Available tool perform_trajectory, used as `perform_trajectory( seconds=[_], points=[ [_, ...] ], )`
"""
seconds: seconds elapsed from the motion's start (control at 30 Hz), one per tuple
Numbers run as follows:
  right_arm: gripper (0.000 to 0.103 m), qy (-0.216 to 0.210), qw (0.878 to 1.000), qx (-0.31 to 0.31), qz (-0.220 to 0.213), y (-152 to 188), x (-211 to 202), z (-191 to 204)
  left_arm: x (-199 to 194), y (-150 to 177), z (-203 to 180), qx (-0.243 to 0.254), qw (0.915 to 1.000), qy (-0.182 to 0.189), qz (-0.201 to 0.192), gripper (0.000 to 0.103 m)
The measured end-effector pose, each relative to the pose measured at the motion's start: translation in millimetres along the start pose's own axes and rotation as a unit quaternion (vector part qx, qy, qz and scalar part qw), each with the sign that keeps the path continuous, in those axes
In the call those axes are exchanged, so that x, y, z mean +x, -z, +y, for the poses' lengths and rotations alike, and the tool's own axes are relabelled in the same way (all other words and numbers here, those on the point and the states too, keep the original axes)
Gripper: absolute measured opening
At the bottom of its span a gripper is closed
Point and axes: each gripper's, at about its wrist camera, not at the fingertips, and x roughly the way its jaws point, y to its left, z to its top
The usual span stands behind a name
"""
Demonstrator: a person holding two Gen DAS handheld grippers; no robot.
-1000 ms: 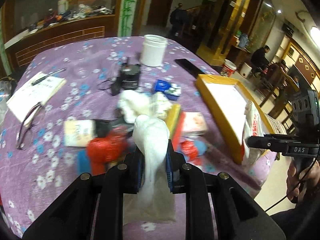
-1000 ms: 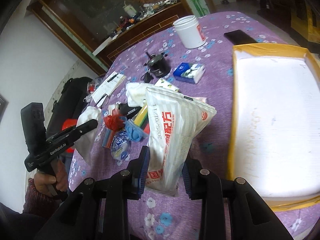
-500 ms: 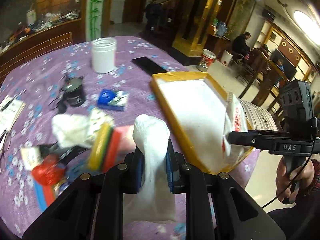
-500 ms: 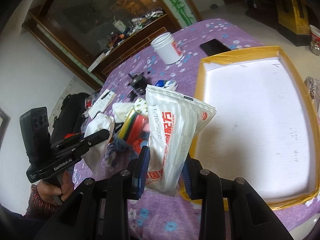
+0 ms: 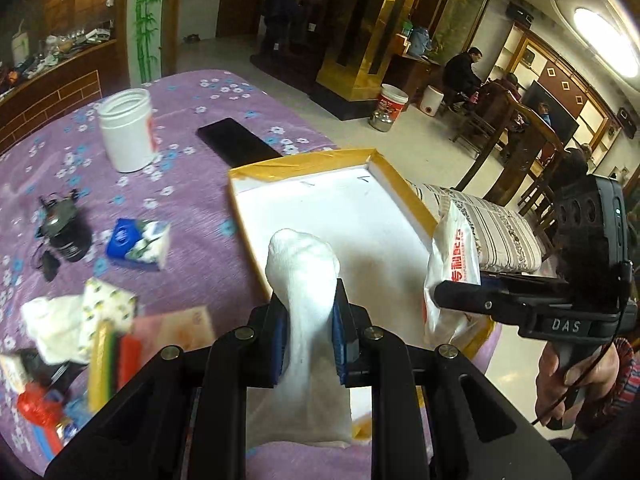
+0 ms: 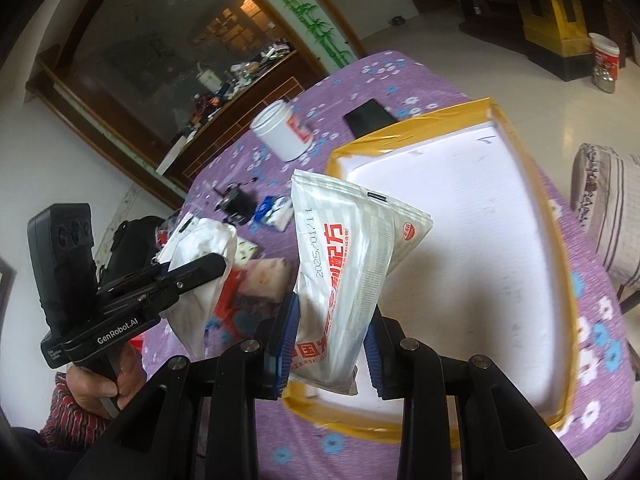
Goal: Organize soft objects
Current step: 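Carry the white tissue and white bag to the yellow-rimmed tray with both tools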
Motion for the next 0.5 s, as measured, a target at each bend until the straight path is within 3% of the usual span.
perform_trajectory(
  seconds=[0.5],
  points=[
    [0.032,0.031,0.998,0.004,0.046,-86,52,-54,100,-39,-12,-0.023,0.9984,-0.021,0.047,0.016]
  ],
)
